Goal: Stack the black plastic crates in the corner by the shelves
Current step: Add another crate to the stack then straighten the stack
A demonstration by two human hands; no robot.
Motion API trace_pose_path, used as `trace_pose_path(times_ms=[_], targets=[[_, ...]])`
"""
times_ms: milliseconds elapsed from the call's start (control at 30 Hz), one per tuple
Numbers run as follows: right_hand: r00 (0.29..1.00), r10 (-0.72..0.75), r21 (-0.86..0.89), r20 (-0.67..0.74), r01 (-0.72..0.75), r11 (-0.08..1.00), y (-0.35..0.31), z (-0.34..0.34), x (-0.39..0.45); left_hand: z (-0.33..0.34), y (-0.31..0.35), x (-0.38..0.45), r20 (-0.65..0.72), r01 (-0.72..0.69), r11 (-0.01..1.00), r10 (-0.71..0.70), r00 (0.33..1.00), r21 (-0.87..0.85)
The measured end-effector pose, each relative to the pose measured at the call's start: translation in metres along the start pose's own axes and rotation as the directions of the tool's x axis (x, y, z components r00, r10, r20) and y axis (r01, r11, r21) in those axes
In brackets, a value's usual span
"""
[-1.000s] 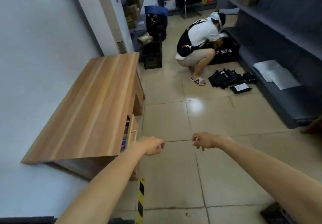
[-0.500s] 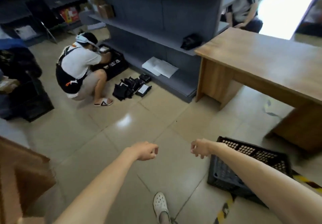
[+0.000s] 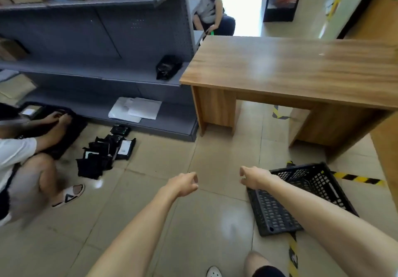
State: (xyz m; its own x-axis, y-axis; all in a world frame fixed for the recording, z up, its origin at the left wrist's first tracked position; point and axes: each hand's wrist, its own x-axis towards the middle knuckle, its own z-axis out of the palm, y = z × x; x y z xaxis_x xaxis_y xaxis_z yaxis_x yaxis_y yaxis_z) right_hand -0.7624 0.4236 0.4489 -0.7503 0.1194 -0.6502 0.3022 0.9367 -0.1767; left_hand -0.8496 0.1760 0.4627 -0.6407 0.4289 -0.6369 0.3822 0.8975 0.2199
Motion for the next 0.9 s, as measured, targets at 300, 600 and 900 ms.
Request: trace_pose_path(times_ms=[300, 600, 900], targets=[[0.976, 0.207, 0.070, 0.060, -0.211, 0.975, 0.086, -0.050, 0.068, -0.083, 0.088, 0.147, 0.063, -0.216, 0.972, 0.211, 0.975, 0.089], [0.951, 0.308, 0.222, 0.010, -0.302, 0.927, 0.194, -0.160, 0.146, -0.173, 0.202, 0.270, 0.087, -0.293, 0.944, 0.282, 0.955, 0.155], [0.945, 0.327, 0.383, 0.030, -0.313, 0.869, 0.272, -0.191, 0.163, -0.223, 0.313, 0.352, 0.272, -0.406, 0.897, 0.352, 0.896, 0.177]])
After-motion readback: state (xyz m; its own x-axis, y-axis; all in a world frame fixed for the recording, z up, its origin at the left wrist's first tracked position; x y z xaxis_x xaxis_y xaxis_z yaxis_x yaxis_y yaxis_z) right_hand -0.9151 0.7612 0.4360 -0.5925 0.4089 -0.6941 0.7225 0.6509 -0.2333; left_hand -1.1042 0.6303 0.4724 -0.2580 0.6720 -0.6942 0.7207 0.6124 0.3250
